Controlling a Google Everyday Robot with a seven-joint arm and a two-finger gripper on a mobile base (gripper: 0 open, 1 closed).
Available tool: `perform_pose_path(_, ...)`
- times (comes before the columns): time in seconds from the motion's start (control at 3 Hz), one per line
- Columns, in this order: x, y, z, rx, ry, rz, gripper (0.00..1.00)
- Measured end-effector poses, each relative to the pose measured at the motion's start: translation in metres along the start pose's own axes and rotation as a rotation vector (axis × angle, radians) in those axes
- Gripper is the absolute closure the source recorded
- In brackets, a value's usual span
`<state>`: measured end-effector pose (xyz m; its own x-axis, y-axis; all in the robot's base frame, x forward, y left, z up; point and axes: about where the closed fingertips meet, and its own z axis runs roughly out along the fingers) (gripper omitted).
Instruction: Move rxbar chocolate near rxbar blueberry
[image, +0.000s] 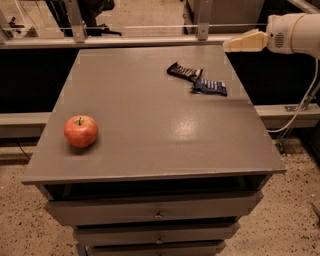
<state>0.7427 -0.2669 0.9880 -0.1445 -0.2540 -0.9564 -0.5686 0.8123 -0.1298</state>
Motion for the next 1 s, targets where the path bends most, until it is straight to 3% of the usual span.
perform_pose_path(0.33, -0.010, 0.013, -0.008, -0.093, -0.090, -0.007, 0.00)
perform_pose_path(0.67, -0.020, 0.009, -0.033, -0.123, -0.135, -0.069, 0.00)
perform_pose_path(1.0, -0.028, 0.001, -0.060, -0.114, -0.156, -0.112, 0.00)
